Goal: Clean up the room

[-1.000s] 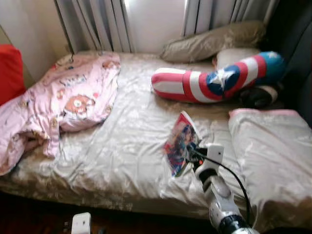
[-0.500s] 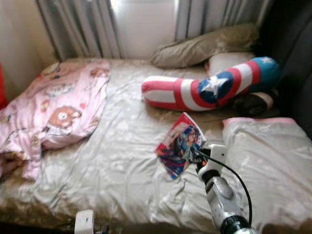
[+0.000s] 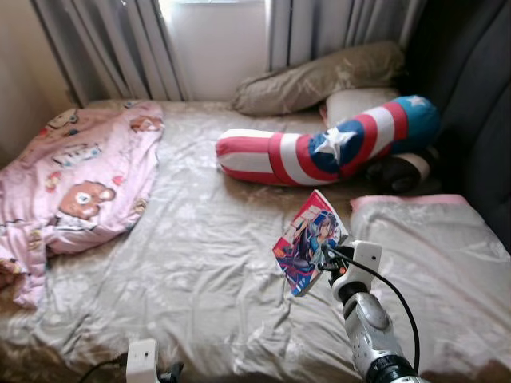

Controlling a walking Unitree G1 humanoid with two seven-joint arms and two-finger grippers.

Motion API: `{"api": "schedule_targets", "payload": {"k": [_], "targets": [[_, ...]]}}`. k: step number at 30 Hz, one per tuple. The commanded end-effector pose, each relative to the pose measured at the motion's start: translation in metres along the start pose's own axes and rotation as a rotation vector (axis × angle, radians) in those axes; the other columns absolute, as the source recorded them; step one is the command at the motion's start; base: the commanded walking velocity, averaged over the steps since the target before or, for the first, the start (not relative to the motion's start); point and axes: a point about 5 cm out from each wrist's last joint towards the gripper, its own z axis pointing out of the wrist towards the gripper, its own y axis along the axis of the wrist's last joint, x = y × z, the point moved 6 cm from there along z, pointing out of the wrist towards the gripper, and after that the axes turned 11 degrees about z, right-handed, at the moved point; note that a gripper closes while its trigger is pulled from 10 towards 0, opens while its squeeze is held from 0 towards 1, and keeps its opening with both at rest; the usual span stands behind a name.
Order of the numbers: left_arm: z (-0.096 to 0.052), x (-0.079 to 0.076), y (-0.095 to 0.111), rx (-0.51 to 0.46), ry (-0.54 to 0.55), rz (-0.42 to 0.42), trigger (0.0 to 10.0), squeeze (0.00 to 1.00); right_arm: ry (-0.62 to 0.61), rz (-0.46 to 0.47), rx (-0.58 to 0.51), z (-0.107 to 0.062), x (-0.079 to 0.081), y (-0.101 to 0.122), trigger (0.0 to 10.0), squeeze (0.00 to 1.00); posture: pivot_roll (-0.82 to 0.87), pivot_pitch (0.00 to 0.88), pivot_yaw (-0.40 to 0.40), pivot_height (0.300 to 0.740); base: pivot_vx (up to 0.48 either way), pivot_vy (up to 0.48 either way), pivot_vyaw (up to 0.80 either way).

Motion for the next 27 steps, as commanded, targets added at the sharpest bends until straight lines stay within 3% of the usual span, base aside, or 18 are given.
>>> {"api": "schedule_targets", "payload": {"k": [1, 15, 17, 27], "targets": [[0.004, 0.001, 0.018, -0.065, 0.009, -0.025, 10.0, 0.0, 0.039, -0.015, -0.062, 0.005, 0.009, 0.017, 10.0, 0.0, 0.07, 0.0, 0.013, 0.74, 0.0, 0.0, 0.0], [0.002, 0.0, 0.009, -0.04, 0.016, -0.029, 10.0, 0.0, 0.046, -0.011, -0.077, 0.004, 0.009, 0.018, 10.0, 0.0, 0.06, 0.0, 0.023, 0.74, 0.0, 0.0, 0.0], [0.001, 0.0, 0.01, -0.049, 0.018, -0.018, 10.0, 0.0, 0.009, -0.061, -0.058, 0.005, 0.006, 0.016, 10.0, 0.0, 0.06, 0.0, 0.024, 0.74, 0.0, 0.0, 0.0], [0.001, -0.001, 0.012, -0.065, 0.01, -0.002, 10.0, 0.0, 0.025, -0.058, -0.063, 0.004, 0.009, 0.015, 10.0, 0.0, 0.05, 0.0, 0.03, 0.691, 0.0, 0.0, 0.0]]}}
